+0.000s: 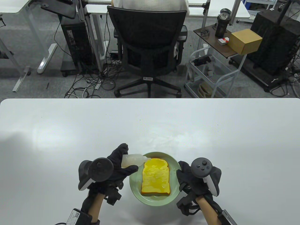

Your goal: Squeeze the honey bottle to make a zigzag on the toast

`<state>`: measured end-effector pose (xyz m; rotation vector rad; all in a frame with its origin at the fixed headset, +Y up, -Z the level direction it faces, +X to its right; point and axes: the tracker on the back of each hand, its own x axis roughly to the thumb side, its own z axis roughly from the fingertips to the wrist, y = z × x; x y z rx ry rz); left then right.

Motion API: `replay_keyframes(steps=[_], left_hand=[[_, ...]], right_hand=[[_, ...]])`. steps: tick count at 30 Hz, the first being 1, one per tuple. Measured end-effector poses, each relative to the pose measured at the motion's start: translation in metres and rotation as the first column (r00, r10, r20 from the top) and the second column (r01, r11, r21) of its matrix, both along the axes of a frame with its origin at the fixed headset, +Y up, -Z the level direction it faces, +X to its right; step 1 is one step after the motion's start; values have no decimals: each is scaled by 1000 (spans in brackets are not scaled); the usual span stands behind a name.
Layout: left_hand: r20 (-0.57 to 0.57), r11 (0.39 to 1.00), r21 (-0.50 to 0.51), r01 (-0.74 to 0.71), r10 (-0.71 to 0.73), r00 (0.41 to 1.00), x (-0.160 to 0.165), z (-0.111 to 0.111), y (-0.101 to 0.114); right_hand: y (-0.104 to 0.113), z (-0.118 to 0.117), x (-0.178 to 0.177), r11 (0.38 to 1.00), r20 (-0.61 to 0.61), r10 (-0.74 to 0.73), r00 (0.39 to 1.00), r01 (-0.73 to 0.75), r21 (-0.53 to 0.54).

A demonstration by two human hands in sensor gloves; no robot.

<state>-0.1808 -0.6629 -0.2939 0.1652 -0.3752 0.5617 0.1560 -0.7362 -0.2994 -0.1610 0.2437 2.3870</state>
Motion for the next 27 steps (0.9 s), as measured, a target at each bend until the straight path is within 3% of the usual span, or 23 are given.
replay_keyframes(steps=[16,27], left_hand=[[64,1000,13,-5,5,998,3,3,5],[19,996,66,-52,51,999,-4,4,5]], right_hand=[[1,0,0,999,18,-8,1000,7,38],[1,1,-6,999,-21,-6,1000,7,49]])
